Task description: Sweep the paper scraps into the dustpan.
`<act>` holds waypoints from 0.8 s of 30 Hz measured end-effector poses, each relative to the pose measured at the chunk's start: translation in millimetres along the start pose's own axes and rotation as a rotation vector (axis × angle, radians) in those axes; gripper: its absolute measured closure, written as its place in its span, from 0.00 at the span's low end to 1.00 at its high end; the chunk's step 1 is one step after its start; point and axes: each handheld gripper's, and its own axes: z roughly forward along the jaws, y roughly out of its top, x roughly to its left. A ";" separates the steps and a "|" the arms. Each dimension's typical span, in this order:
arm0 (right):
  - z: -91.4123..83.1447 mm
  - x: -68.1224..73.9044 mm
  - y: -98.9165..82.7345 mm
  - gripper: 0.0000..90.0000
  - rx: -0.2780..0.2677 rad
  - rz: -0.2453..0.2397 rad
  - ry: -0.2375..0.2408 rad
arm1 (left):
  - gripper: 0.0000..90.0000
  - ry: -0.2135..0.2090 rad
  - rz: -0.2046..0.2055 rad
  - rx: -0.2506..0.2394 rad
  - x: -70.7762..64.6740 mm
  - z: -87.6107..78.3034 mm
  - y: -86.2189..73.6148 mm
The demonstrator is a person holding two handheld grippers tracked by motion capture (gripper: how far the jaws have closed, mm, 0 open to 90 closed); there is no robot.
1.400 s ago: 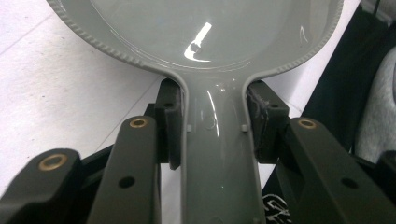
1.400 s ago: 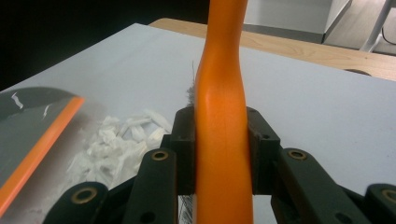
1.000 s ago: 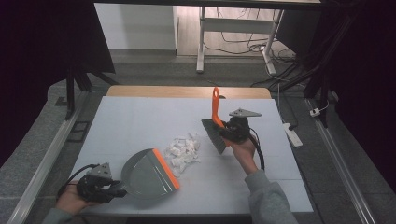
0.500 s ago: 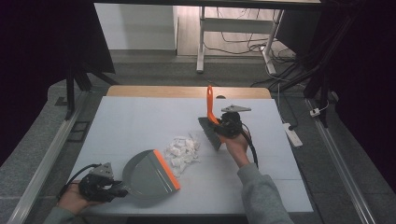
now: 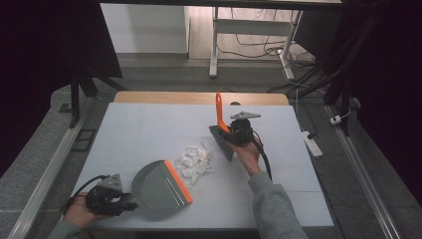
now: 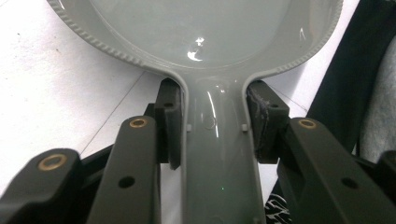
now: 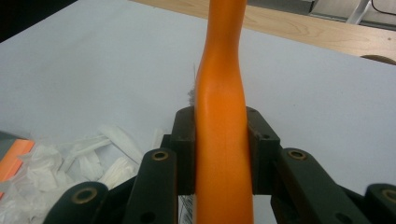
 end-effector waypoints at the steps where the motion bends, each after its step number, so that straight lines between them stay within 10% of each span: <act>1: 3.2 0.6 0.8 0.77 0.004 -0.006 0.000 | 0.68 0.001 -0.001 -0.001 0.3 0.3 -0.2; 24: 38.7 39.7 11.3 0.77 0.129 -0.121 0.011 | 0.68 -0.014 -0.005 -0.011 3.3 5.2 -0.3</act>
